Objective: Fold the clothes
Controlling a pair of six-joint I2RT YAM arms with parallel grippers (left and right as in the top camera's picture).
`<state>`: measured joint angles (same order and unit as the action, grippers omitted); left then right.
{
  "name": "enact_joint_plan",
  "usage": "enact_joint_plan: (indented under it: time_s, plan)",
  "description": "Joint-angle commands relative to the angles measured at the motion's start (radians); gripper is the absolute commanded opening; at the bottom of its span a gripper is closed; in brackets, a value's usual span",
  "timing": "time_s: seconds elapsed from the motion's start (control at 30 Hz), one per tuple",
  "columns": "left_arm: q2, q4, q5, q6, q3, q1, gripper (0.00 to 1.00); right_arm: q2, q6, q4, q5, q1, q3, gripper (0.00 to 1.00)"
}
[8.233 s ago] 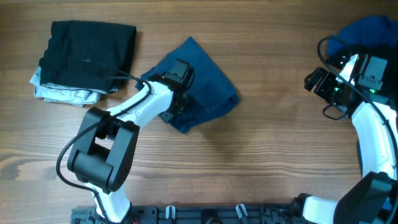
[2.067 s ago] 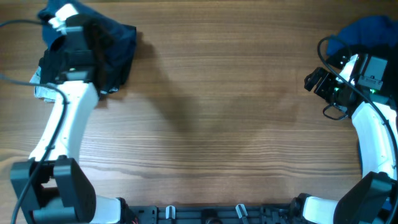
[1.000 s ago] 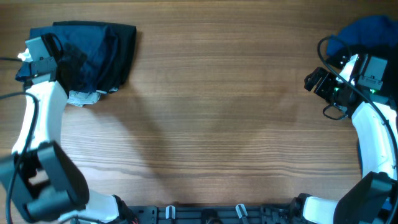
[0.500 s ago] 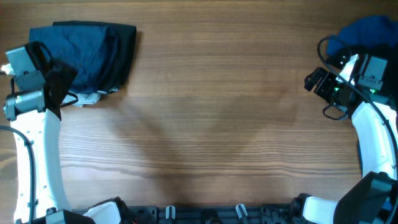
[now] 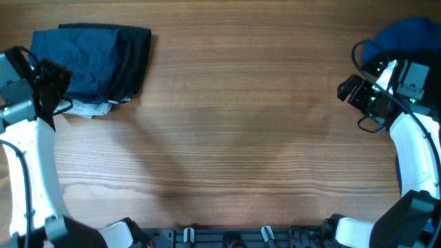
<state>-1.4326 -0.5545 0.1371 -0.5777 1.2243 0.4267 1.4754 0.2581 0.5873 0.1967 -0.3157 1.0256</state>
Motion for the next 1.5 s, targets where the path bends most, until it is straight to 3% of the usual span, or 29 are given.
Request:
enact_joint_plan:
  time_s: [0.0, 0.23, 0.53, 0.77, 1.0, 1.47]
  plan:
    - [-0.133, 0.022, 0.219, 0.112, 0.012, 0.061, 0.04, 0.007, 0.006, -0.002, -0.021, 0.002, 0.006, 1.0]
    - [-0.33, 0.045, 0.507, 0.235, 0.012, 0.122, 0.04, 0.007, 0.006, -0.002, -0.021, 0.002, 0.006, 1.0]
    - [-0.484, 0.048, 0.513, 0.283, 0.013, 0.121, 0.04, 0.007, 0.006, -0.002, -0.021, 0.002, 0.006, 1.0]
    - [-0.319, 0.057, 0.625, 0.272, 0.014, 0.119, 0.04, 0.007, 0.006, -0.002, -0.021, 0.002, 0.006, 1.0]
    - [-0.228, 0.117, 0.624, 0.196, 0.014, 0.071, 0.04, 0.007, 0.006, -0.002, -0.021, 0.002, 0.006, 1.0]
    - [-0.469, 0.234, 0.55, 0.196, 0.014, -0.053, 0.04, 0.007, 0.006, -0.003, -0.021, 0.002, 0.006, 1.0]
